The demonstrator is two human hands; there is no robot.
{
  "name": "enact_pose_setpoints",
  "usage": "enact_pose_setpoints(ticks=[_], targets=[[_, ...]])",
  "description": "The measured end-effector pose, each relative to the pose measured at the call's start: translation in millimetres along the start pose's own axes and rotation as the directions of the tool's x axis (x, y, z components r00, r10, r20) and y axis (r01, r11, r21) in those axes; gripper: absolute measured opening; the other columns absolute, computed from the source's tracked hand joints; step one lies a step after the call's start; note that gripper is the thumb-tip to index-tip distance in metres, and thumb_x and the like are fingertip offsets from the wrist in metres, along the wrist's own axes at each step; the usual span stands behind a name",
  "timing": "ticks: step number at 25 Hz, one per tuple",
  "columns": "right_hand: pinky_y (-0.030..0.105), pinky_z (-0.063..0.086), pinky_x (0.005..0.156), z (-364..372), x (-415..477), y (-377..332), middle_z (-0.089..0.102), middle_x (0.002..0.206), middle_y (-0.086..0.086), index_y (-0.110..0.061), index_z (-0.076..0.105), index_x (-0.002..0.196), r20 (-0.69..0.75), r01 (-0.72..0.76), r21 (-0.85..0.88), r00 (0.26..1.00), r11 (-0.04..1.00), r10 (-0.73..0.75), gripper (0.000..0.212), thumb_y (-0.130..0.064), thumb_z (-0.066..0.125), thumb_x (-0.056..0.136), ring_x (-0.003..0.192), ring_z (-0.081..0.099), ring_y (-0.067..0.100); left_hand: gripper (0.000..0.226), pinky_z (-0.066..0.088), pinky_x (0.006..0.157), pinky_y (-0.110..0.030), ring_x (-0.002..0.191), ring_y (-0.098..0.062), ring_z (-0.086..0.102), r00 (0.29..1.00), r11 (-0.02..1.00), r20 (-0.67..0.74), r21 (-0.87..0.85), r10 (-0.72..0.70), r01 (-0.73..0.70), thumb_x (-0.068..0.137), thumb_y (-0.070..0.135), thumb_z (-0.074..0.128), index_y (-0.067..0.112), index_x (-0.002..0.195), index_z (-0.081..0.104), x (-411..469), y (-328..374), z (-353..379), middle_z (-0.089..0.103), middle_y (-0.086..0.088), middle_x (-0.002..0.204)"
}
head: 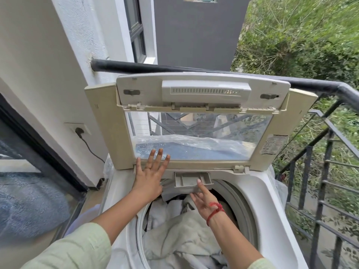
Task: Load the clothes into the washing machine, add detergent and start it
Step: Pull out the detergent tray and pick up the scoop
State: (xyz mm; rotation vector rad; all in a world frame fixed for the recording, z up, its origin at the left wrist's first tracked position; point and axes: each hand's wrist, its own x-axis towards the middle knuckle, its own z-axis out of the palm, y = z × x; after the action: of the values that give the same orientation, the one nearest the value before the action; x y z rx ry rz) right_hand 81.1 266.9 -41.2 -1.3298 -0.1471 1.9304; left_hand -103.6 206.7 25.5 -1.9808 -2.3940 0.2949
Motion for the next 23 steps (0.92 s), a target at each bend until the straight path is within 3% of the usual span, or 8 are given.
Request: enact_pose_setpoints(ticks=[4, 10, 16, 20, 23], targets=[[0.023, 0.058, 0.060, -10, -3, 3, 0.040, 0.138, 0.024, 0.003, 0.045, 0.131, -0.011, -0.018, 0.014, 1.000, 1.000, 0.018, 0.059, -0.015, 0.072, 0.082, 0.126, 0.048, 0.030, 0.107, -0.023, 0.100, -0.058, 0.123, -0.026, -0.052, 1.000, 1.000, 0.004, -0.019, -0.012, 0.012, 0.085, 0.039, 0.055, 0.026, 0.132, -0.041, 1, 1, 2, -0.057, -0.004, 0.132], [0.020, 0.058, 0.058, -9, -4, 11, 0.051, 0.127, 0.022, 0.006, 0.051, 0.122, 0.005, -0.016, 0.023, 1.000, 1.000, 0.016, 0.048, -0.016, 0.071, 0.083, 0.121, 0.053, 0.027, 0.106, -0.019, 0.103, -0.058, 0.121, -0.026, -0.053, 0.999, 1.000, 0.053, -0.008, 0.002, -0.002, 0.087, 0.040, 0.052, 0.026, 0.131, -0.043, 2, -1, -1, -0.059, -0.005, 0.130], [0.020, 0.058, 0.060, -6, -11, 14, 0.057, 0.100, 0.014, 0.003, 0.050, 0.117, 0.041, 0.047, 0.020, 0.998, 0.999, -0.048, 0.041, -0.017, 0.068, 0.085, 0.086, 0.062, 0.018, 0.107, -0.017, 0.104, -0.056, 0.116, -0.025, -0.057, 0.998, 1.000, 0.070, -0.004, -0.003, 0.003, 0.086, 0.041, 0.053, 0.025, 0.131, -0.043, 0, 0, -4, -0.060, -0.005, 0.128], [0.023, 0.056, 0.070, -7, -13, 16, 0.060, 0.088, 0.011, 0.000, 0.051, 0.113, 0.030, 0.087, 0.011, 0.996, 0.996, -0.088, 0.034, -0.017, 0.066, 0.087, 0.077, 0.063, 0.017, 0.106, -0.016, 0.105, -0.054, 0.118, -0.026, -0.055, 0.997, 1.000, 0.079, 0.002, -0.007, 0.007, 0.086, 0.043, 0.053, 0.025, 0.133, -0.041, 0, 2, -3, -0.060, -0.006, 0.129], [0.020, 0.057, 0.067, -8, -10, 14, 0.062, 0.086, 0.011, 0.001, 0.052, 0.111, 0.031, 0.091, -0.018, 0.995, 0.996, -0.091, 0.033, -0.016, 0.066, 0.087, 0.076, 0.064, 0.018, 0.106, -0.011, 0.109, -0.057, 0.121, -0.027, -0.051, 0.997, 1.000, 0.075, 0.011, -0.005, 0.004, 0.086, 0.043, 0.052, 0.024, 0.134, -0.040, 0, 3, -3, -0.058, -0.006, 0.130]])
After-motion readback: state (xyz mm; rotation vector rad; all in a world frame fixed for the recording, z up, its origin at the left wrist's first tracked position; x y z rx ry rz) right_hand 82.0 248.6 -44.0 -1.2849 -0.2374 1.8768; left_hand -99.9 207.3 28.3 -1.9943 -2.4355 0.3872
